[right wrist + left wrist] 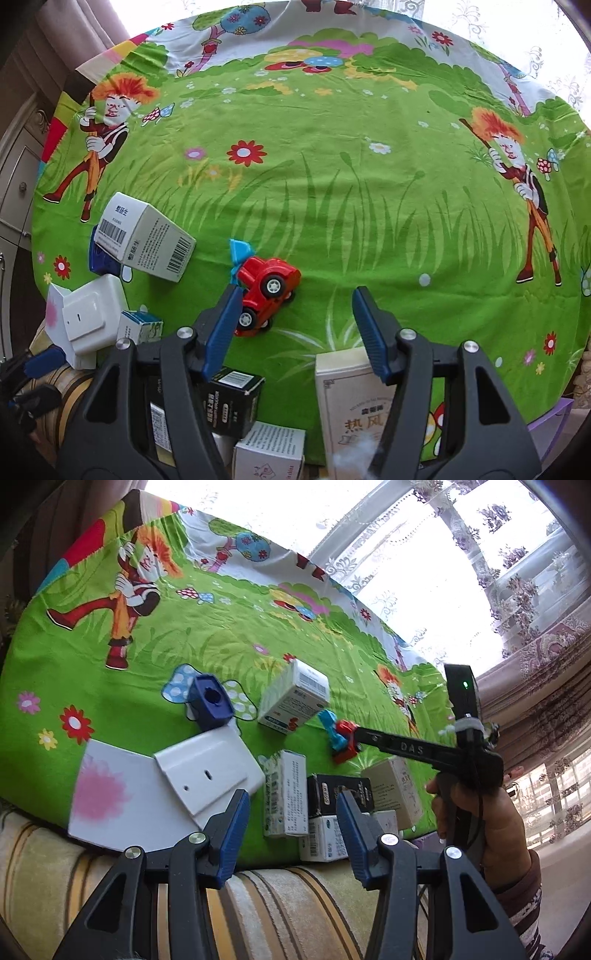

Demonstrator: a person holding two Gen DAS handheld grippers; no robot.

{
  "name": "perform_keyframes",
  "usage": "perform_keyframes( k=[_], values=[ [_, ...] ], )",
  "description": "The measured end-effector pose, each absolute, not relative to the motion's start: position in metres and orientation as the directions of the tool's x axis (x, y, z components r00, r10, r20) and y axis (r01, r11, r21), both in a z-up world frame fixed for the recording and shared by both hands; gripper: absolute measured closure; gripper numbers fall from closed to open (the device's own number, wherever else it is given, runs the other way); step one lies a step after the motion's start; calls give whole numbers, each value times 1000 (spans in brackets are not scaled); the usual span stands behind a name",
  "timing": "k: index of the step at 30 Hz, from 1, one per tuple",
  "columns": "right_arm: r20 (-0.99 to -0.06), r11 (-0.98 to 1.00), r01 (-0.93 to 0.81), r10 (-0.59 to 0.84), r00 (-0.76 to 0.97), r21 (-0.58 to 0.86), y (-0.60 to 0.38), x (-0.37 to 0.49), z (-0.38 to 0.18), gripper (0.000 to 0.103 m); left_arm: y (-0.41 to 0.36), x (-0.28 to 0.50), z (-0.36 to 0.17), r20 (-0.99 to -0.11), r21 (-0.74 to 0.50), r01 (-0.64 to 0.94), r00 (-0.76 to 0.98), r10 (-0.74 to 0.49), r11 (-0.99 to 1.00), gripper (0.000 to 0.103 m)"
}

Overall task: Organize rigid objects
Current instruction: 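Grasp the blue sharpener with the left tool, then grasp the red toy car with the right tool while the left tool lifts the blue sharpener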

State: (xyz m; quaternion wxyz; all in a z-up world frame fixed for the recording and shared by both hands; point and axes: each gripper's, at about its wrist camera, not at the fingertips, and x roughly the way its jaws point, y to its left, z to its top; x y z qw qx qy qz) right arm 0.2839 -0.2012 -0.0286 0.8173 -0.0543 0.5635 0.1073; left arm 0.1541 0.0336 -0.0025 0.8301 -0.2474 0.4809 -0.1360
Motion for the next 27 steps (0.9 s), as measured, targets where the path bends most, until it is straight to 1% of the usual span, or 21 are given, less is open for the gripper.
perform_keyframes(
  k=[1, 6, 11, 18, 26, 27],
  values=[
    [-933, 971, -235, 117, 342, 36, -204, 283, -28, 36, 39, 158, -1, -742, -528, -27, 501, -445, 849, 53],
    [-931, 975, -217, 130, 342, 56, -218, 281, -29, 35, 50, 187, -2, -799, -429, -69, 493, -343, 901, 53],
    [-938, 979, -203, 82, 337, 12, -230, 276, -32, 34, 52, 226, -16, -841, -392, -110, 446, -307, 913, 53],
    [-942, 981, -192, 58, 330, -7, -240, 274, -39, 33, 44, 261, -38, -898, -301, -170, 382, -219, 938, 53],
    [-911, 976, -209, 136, 388, 57, -238, 265, -15, 33, 34, 271, -53, -916, -252, -150, 356, -186, 956, 54],
    [-905, 975, -208, 158, 395, 79, -236, 265, -11, 33, 32, 272, -54, -916, -248, -142, 356, -184, 958, 58]
  ],
)
